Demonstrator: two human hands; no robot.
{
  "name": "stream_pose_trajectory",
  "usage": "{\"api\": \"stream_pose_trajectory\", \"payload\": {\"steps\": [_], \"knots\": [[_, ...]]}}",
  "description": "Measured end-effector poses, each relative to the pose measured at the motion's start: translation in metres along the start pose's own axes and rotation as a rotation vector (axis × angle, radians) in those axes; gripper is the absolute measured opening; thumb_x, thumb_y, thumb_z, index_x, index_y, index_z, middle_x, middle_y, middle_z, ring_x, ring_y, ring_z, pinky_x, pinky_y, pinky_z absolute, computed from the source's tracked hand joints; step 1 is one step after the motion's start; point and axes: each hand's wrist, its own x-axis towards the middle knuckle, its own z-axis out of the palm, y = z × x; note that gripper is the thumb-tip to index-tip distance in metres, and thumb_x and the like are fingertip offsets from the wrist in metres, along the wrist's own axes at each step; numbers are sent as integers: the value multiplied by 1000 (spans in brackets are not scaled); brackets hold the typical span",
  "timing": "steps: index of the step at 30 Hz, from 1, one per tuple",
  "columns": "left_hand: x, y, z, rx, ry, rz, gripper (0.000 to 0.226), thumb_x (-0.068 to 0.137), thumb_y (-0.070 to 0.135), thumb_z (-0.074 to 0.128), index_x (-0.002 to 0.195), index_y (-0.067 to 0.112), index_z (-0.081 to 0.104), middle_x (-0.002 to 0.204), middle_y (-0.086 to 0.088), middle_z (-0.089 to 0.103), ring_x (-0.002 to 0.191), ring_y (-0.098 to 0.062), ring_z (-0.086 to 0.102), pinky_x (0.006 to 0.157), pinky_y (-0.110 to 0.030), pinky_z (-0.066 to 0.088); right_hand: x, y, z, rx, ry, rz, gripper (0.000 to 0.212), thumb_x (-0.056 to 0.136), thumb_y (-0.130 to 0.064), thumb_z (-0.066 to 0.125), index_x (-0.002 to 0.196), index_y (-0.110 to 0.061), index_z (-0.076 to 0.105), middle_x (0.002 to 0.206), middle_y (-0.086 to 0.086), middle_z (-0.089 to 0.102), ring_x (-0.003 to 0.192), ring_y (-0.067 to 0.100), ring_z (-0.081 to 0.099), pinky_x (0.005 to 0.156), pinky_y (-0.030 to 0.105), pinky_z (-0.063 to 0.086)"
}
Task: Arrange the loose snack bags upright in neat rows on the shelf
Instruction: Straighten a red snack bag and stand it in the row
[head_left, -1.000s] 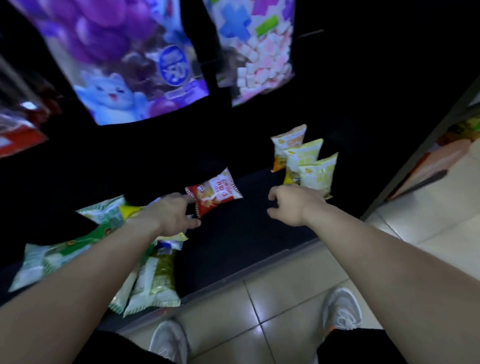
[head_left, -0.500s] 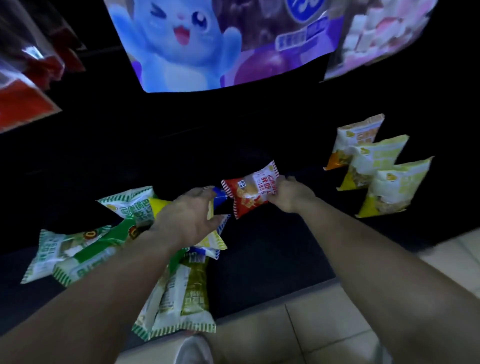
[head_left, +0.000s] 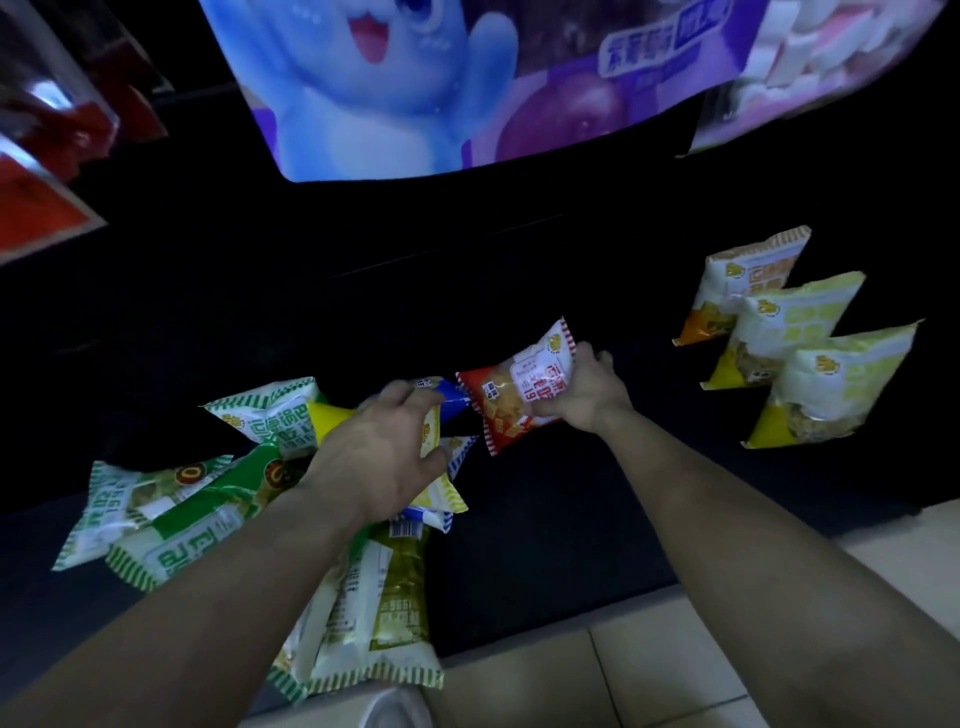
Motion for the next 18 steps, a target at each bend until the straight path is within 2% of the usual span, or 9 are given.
{"api": "stream_pose_trajectory", "payload": {"steps": [2,5,8,11,15,18], "knots": [[-2,4,-5,-3,16,19,62,95,49,52,149,27,30,144,4,35,129,-22,41,96,-39,46,-10,-6,-13,-46,-28,-64,83,52,-45,94,109,-26,38,102,-6,59,85,14,62,73,40,57],[-5,12,-17,3,52,44,62,94,47,55,148,26,33,142,2,38,129,-23,42,97,-41,46,-34,-20,-49,-231,-35,-165,91,51,-45,94,116,-30,32,95,-10,58,80,11,60,63,36,52],[-8,29,-31,-38,84,71,63,92,45,58,147,24,35,140,0,40,128,-24,43,98,-42,45,-73,-31,-100,-477,-20,-272,97,50,-48,92,127,-30,36,100,-12,51,90,15,56,66,34,46],[-13,58,-42,-91,121,127,70,86,48,65,145,23,37,137,1,45,127,-22,45,99,-41,45,-125,-32,-152,-657,-50,-323,90,49,-51,91,124,-31,45,99,-14,48,94,14,55,60,31,38],[-22,114,-48,-229,137,270,82,71,54,77,141,27,42,132,6,53,119,-13,52,98,-33,46,-197,-23,-201,-755,-57,-329,99,46,-56,89,131,-33,45,113,-13,56,101,15,57,70,33,49],[-33,159,-47,-276,56,379,94,58,66,75,139,34,41,125,14,55,113,-6,53,95,-31,47,-240,-4,-214,-745,-33,-311,93,44,-59,87,126,-37,47,110,-16,57,97,13,56,70,34,48]]}}
